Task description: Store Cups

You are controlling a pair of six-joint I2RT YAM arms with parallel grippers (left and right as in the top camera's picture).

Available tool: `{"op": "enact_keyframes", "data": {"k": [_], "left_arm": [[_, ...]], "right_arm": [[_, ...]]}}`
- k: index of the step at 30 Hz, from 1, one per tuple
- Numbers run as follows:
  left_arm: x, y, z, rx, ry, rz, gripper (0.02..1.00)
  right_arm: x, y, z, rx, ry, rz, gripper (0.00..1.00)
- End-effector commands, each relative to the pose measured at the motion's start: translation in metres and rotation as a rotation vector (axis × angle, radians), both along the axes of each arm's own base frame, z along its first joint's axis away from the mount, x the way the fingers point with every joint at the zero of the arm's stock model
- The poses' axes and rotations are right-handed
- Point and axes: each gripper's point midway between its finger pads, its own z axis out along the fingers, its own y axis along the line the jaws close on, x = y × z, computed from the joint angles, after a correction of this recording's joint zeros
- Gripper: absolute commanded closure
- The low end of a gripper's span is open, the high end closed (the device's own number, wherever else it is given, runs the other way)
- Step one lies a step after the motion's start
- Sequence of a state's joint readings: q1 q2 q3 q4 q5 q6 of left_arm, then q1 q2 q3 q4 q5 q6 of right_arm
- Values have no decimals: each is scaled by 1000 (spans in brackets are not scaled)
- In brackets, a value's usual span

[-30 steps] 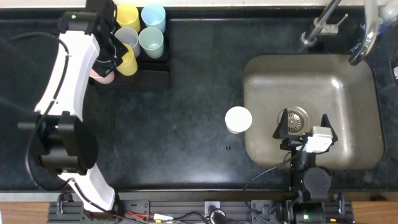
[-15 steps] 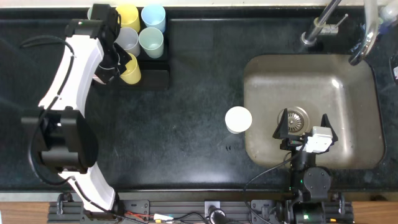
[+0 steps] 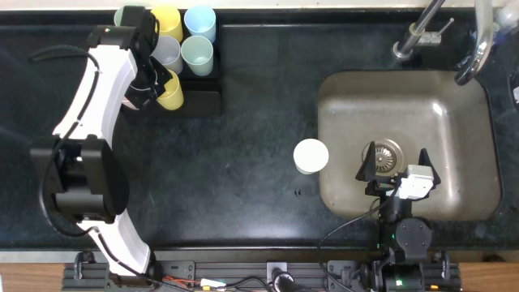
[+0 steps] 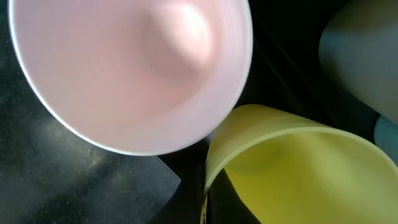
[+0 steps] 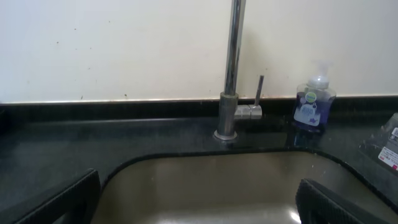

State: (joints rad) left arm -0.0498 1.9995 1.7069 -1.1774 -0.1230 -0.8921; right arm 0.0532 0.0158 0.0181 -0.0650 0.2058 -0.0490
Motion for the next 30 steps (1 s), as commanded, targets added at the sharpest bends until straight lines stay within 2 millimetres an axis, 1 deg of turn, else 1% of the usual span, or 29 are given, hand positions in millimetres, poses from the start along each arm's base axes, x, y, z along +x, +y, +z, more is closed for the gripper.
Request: {"op": "enact_keyframes", "data": {"k": [1, 8, 11, 13, 18, 19, 20, 21, 22, 26, 28, 30], "left_arm": [[-1, 7, -5, 27, 10, 29, 982], [4, 8, -5, 36, -10, 30, 980], [9, 6, -12, 25, -35, 30, 980], [8, 4, -16, 11, -31, 38, 982], [7, 3, -17, 7, -29, 36, 982], [7, 3, -17, 7, -29, 36, 921], [7, 2, -17, 7, -29, 36, 656], [7, 2, -17, 6, -26, 36, 303], [6, 2, -17, 7, -25, 36, 18], [3, 3, -14, 7, -21, 35, 18], [1, 3, -5, 7, -33, 31, 18], [-1, 3, 16, 6, -74, 10, 18]], "right_arm": [[0, 1, -3, 0, -1, 4, 3], [0, 1, -3, 0, -1, 4, 3], [0, 1, -3, 0, -1, 4, 3], [0, 1, -3, 0, -1, 4, 3], [0, 1, -3, 0, -1, 4, 3], [0, 1, -3, 0, -1, 4, 3], [0, 1, -3, 0, -1, 4, 3], [0, 1, -3, 0, -1, 4, 3], [0, 1, -3, 0, -1, 4, 3], [0, 1, -3, 0, -1, 4, 3], [0, 1, -3, 0, -1, 4, 3], [0, 1, -3, 0, -1, 4, 3]]}}
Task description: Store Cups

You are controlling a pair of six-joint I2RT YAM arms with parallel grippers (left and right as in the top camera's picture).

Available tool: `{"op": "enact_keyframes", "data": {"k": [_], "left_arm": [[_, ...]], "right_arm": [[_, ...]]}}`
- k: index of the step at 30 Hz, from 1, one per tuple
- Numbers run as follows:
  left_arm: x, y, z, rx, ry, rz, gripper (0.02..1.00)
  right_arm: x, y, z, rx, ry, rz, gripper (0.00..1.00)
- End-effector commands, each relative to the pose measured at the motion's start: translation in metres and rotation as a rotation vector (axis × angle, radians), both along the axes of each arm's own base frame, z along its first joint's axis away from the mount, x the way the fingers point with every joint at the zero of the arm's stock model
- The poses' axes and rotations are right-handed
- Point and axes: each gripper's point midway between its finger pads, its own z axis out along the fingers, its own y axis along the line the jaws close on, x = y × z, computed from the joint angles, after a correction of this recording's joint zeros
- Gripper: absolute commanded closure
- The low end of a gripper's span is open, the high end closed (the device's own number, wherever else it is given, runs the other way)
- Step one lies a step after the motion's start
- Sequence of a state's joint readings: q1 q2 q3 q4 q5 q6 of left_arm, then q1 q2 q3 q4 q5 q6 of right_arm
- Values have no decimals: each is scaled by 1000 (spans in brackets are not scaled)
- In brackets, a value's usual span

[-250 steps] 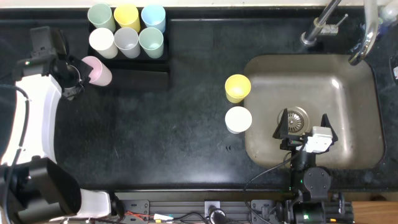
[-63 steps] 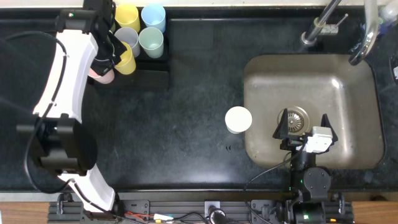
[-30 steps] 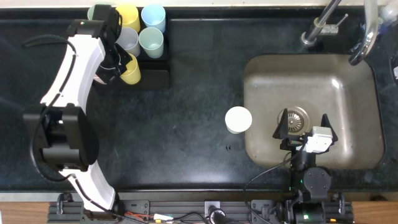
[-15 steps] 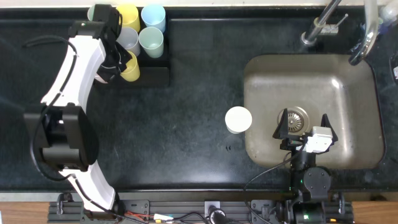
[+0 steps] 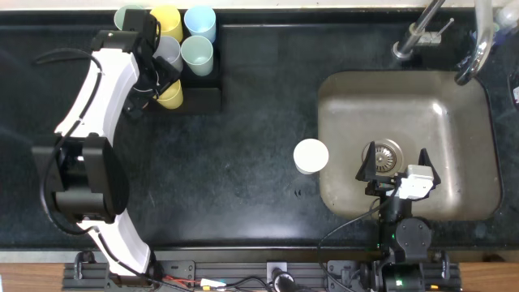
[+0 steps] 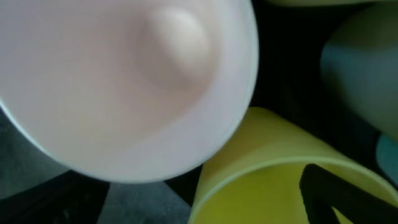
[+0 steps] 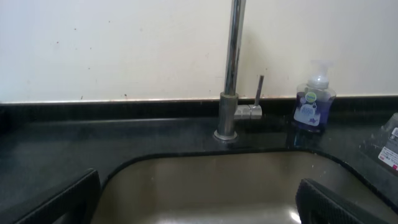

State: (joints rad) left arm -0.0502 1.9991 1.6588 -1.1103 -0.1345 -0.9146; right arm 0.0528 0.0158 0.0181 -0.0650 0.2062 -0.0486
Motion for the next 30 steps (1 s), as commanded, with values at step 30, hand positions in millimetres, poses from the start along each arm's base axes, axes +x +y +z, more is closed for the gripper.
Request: {"op": "enact_keyframes", "data": {"k": [30], "left_arm": [[-221, 22, 225, 541, -1185, -503, 20]], "right_arm": [[0, 1, -3, 0, -1, 5, 3]]}}
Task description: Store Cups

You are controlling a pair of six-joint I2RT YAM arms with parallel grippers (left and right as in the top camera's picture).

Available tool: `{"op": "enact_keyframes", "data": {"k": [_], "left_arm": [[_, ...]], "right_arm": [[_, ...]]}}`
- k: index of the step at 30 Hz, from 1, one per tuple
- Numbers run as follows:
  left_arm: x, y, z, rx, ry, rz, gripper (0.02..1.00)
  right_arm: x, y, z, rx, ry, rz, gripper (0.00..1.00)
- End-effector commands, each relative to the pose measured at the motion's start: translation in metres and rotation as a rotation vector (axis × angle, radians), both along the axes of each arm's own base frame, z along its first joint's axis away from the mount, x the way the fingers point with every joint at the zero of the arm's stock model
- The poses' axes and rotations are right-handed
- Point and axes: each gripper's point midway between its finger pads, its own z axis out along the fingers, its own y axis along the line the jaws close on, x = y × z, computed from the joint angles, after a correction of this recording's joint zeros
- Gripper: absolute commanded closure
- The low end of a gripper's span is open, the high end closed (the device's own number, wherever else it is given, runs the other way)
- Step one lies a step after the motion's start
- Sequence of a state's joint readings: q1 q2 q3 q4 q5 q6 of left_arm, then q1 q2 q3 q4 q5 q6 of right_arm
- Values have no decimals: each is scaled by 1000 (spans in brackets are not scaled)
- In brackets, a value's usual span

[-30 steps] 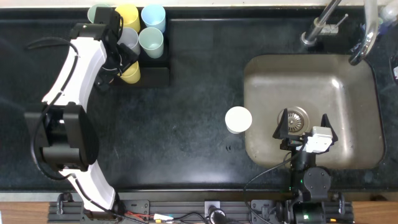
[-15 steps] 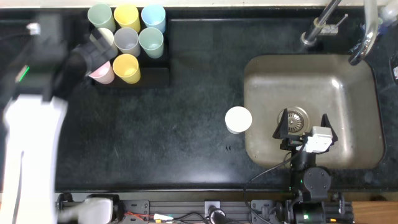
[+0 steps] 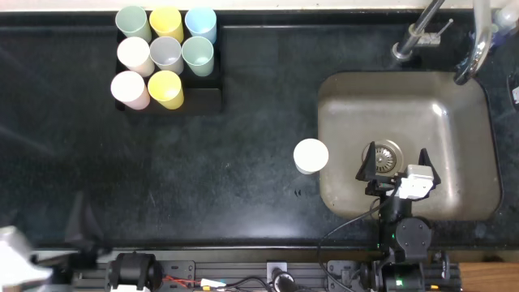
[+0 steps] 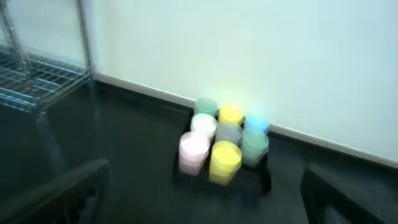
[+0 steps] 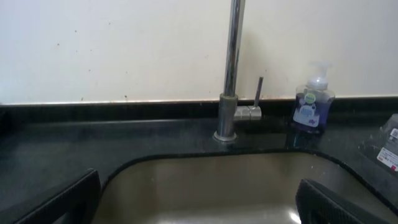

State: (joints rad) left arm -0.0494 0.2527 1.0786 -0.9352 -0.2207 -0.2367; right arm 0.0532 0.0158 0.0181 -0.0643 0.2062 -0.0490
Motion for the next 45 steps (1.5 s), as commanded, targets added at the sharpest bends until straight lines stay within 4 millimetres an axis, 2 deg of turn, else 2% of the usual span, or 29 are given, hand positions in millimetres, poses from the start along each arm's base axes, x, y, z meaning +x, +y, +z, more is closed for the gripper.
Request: {"op": "enact_keyframes", "data": {"k": [1, 3, 4, 8, 12, 18, 21, 45], "left_arm": [[78, -10, -66, 68, -60, -47, 18], [104, -16, -69, 99, -236, -76, 18], [109, -19, -70, 118, -309, -91, 18], [110, -27, -95, 160, -476, -128, 18], [117, -39, -134, 151, -347, -209, 18], [118, -40, -194, 124, -115, -227, 18], [117, -40, -216, 114, -23, -232, 18], [117, -37, -217, 136, -19, -219, 18]], "right_arm": [[0, 1, -3, 0, 0, 5, 5], [0, 1, -3, 0, 0, 5, 3], [0, 1, -3, 0, 0, 5, 3], [0, 1, -3, 0, 0, 5, 5], [0, 1, -3, 0, 0, 5, 3], [0, 1, -3, 0, 0, 5, 5], [0, 1, -3, 0, 0, 5, 5], [0, 1, -3, 0, 0, 4, 3]]}}
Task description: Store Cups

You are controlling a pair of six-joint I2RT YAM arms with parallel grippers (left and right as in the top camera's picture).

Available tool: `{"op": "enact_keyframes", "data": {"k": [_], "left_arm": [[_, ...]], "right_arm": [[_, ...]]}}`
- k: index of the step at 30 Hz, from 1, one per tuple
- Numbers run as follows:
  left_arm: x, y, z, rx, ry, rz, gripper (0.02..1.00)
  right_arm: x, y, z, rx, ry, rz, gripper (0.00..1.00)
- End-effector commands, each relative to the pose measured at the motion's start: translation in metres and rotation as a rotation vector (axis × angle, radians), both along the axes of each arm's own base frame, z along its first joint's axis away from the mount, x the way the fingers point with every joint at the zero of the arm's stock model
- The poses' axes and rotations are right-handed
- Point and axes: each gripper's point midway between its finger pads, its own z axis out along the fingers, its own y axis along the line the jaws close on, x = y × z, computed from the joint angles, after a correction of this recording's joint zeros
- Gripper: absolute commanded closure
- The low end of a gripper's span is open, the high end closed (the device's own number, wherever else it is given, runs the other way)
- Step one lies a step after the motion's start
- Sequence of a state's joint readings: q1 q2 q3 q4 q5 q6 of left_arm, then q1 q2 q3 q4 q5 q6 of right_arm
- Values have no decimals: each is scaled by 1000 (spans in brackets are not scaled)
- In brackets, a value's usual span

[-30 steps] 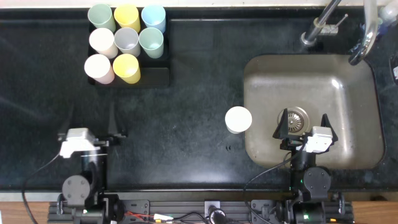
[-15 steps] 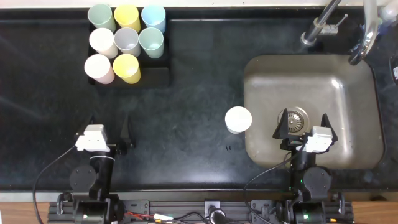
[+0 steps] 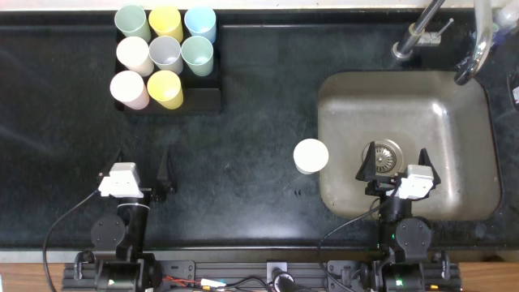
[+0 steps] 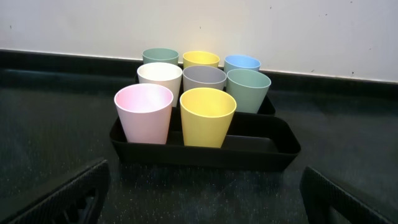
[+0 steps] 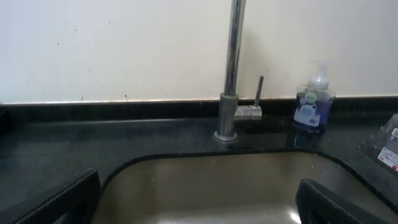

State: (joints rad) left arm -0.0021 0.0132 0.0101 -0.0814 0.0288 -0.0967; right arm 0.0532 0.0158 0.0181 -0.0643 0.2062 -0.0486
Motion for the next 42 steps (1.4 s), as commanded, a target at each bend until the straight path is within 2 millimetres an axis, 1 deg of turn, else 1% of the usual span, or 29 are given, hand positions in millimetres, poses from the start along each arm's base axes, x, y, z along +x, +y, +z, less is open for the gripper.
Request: {"op": "enact_keyframes", "data": {"k": [1, 22, 26, 30, 32, 34, 36, 39, 42], "left_arm": [[-1, 0, 1, 21, -7, -5, 18], [-1, 0, 1, 21, -7, -6, 18], [-1, 0, 1, 21, -7, -6, 18], [-1, 0, 1, 21, -7, -5, 18], [-1, 0, 1, 21, -7, -5, 18], [-1, 0, 1, 21, -7, -6, 18], [-1, 0, 1, 21, -7, -5, 18], [-1, 0, 1, 21, -7, -6, 18], [-1, 0, 1, 21, -7, -5, 18]], "right_arm": [[0, 1, -3, 0, 0, 5, 3], [0, 1, -3, 1, 0, 8, 3], [2, 16, -6, 1, 11, 93, 3], [2, 20, -7, 0, 13, 114, 5], [1, 22, -4, 0, 8, 124, 1], [-1, 26, 11, 0, -17, 141, 5], [-6, 35, 36, 0, -41, 190, 3], [-17, 55, 76, -1, -8, 293, 5], [-20, 59, 118, -3, 48, 302, 5]]}}
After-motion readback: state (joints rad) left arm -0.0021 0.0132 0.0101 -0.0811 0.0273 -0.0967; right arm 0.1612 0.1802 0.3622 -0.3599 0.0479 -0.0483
